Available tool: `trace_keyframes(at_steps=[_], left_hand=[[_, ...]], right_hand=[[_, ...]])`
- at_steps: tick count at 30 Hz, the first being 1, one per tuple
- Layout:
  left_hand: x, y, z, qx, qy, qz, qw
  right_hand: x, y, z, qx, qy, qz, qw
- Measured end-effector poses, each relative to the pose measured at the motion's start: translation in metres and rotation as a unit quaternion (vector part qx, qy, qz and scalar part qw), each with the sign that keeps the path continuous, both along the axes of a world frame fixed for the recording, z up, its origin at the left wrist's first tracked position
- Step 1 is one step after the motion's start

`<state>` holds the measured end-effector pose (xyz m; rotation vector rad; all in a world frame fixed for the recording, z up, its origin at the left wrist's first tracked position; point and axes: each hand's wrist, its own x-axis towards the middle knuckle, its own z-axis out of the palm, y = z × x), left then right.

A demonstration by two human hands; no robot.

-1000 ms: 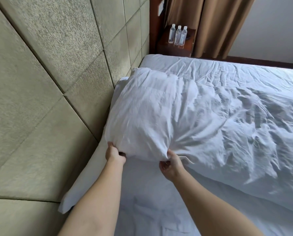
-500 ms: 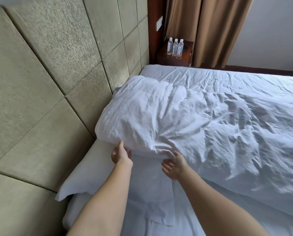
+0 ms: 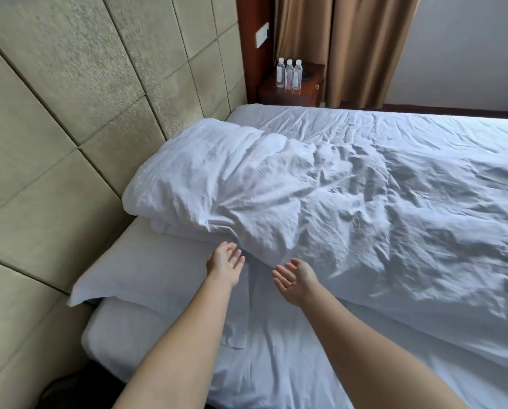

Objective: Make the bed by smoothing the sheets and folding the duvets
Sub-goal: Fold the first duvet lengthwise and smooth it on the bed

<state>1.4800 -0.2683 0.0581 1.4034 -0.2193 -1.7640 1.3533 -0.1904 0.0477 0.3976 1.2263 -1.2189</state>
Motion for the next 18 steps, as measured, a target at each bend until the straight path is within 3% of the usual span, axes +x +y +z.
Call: trace_keyframes(at_steps=[7, 13, 18], left_hand=[[-0.051, 0.04, -0.019, 0.064, -0.01, -0.074, 0.995], [-0.094, 0.03, -0.05, 0.121, -0.034, -0.128, 0.984], [-0.137, 0.014, -0.086, 0.154, -0.001, -0.182, 0.971]], right_hand=[[-0.041, 0.028, -0.023, 0.039, -0.034, -0.04, 0.998], [-0.075, 0.026, -0.06, 0.07, -0.086, -0.172, 0.979], [-0.118, 0.02, -0.094, 0.068, -0.112, -0.258, 0.957]])
